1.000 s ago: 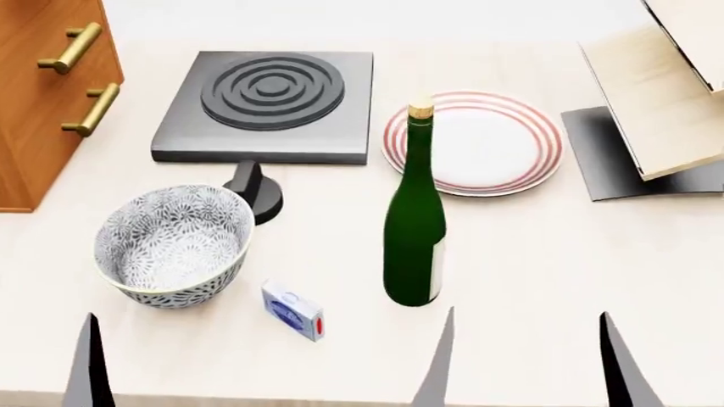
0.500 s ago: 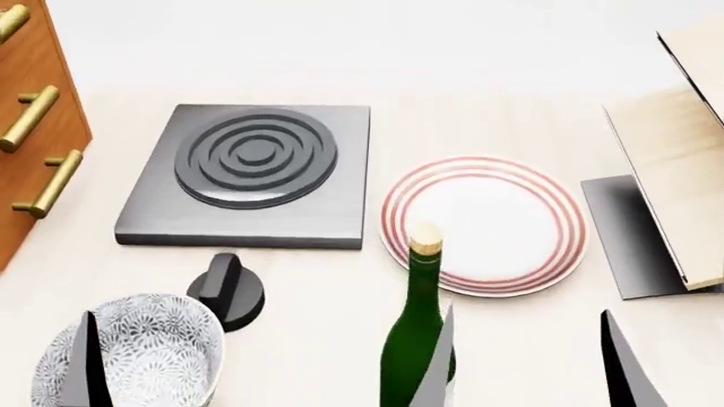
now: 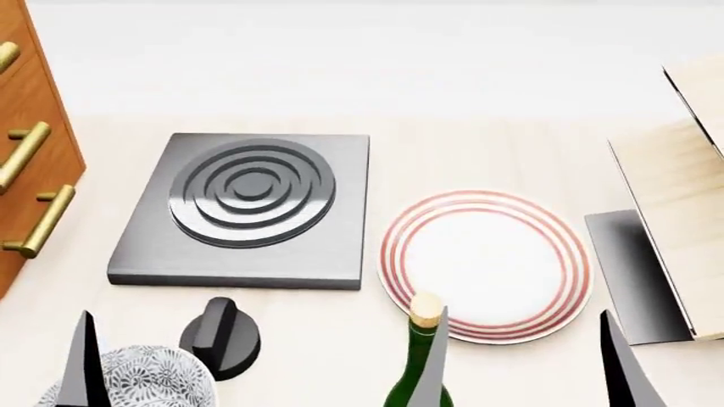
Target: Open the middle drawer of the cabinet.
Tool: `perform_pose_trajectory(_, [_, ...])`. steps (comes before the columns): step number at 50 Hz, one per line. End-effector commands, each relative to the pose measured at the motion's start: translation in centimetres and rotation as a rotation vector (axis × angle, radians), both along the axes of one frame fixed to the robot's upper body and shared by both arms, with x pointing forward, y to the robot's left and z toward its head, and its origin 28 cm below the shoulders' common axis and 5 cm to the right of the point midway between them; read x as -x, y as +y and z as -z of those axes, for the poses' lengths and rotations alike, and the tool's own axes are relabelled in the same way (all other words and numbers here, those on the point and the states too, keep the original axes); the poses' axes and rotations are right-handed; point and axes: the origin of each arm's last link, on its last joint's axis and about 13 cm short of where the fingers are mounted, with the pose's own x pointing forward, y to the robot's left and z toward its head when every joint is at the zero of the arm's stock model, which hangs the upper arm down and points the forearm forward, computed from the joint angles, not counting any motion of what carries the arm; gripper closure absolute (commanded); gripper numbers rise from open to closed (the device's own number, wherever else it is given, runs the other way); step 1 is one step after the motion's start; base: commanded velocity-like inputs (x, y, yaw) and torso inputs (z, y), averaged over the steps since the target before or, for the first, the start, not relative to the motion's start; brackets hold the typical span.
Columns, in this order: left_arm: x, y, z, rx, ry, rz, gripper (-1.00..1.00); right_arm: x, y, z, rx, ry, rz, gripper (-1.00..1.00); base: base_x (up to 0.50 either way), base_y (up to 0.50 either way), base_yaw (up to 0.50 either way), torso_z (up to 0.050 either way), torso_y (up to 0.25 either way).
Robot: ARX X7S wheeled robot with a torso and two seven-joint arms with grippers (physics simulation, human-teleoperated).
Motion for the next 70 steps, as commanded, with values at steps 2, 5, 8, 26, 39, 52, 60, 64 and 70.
perform_pose_trajectory(2, [0.0,0.0,0.0,-0.001,0.0,0.0,-1.0,0.1,0.0,-0.1,-0.002,-0.007,-0.004,-1.0,0.0,0.0,0.0,0.05,0.0])
perform_pose_trajectory(5, [0.0,0.0,0.0,-0.003,0.0,-0.001,-1.0,0.0,0.0,-0.1,-0.004,-0.008,-0.004,-1.0,0.0,0.0,0.0,0.05,0.0])
perform_pose_trajectory(8, [0.0,0.0,0.0,-0.006,-0.001,0.001,-1.0,0.0,0.0,-0.1,-0.003,-0.003,-0.007,-1.0,0.0,0.0,0.0,0.05,0.0])
perform_pose_trajectory(26, [0.1,0.0,0.1,-0.011,-0.028,-0.008,-1.0,0.1,-0.1,0.0,0.005,-0.02,-0.03,-1.0,0.44,0.0,0.0,0.014,0.0])
perform_pose_trajectory(39, [0.0,0.0,0.1,-0.013,-0.025,-0.011,-1.0,0.2,-0.1,-0.1,0.008,-0.023,-0.016,-1.0,0.35,0.0,0.0,0.0,0.0])
perform_pose_trajectory(52, [0.0,0.0,0.2,-0.017,-0.025,-0.014,-1.0,1.2,-0.6,-1.3,0.014,-0.063,0.025,-1.0,0.0,0.0,0.0,0.0,0.0])
perform_pose_trajectory(60, [0.0,0.1,0.1,-0.019,-0.021,-0.019,-1.0,3.8,-4.4,-2.8,0.054,-0.106,0.198,-1.0,0.0,0.0,0.0,0.0,0.0])
perform_pose_trajectory(64, [0.1,0.0,0.2,-0.019,-0.02,-0.017,-1.0,4.2,-4.7,-3.1,0.021,-0.116,0.294,-1.0,0.0,0.0,0.0,0.0,0.0])
perform_pose_trajectory(70, [0.0,0.1,0.2,-0.019,-0.018,-0.02,-1.0,4.4,-4.9,-3.2,0.026,-0.115,0.329,-1.0,0.0,0.0,0.0,0.0,0.0])
